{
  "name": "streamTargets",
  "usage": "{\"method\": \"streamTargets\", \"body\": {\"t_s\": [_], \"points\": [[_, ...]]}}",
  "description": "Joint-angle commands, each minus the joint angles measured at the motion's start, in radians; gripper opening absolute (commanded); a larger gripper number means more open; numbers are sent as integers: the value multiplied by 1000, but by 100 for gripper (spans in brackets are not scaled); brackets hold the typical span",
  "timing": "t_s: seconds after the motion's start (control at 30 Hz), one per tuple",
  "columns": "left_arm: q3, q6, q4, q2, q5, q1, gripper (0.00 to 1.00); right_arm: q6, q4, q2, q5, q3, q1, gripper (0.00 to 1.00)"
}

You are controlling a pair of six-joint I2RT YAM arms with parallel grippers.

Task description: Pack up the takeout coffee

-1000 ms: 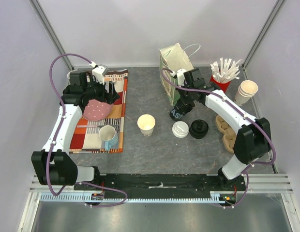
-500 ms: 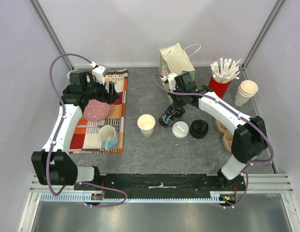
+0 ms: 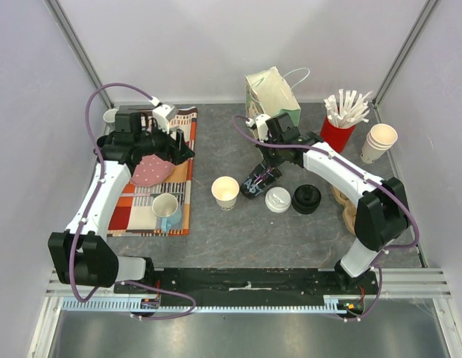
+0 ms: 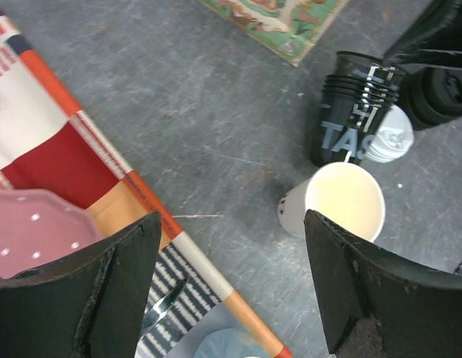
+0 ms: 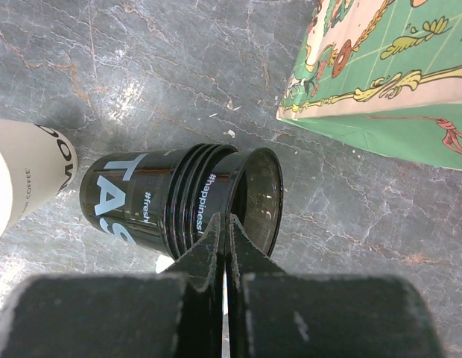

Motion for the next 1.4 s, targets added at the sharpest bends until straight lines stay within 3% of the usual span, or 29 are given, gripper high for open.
{"method": "streamTargets", "body": {"t_s": [0.0, 0.53, 1.17, 1.37], "points": [[33, 31, -29, -28, 48, -70, 84, 24, 48, 1, -23, 1, 2, 0], [53, 43, -55, -2, -21, -250, 83, 54, 54, -20, -62, -2, 2, 0], [-11, 74, -86, -12, -10, -270, 78, 84, 75, -51, -79, -24, 12, 0], [73, 66, -80, 56, -35, -378, 81, 82, 75, -46, -69, -32, 12, 0]]}}
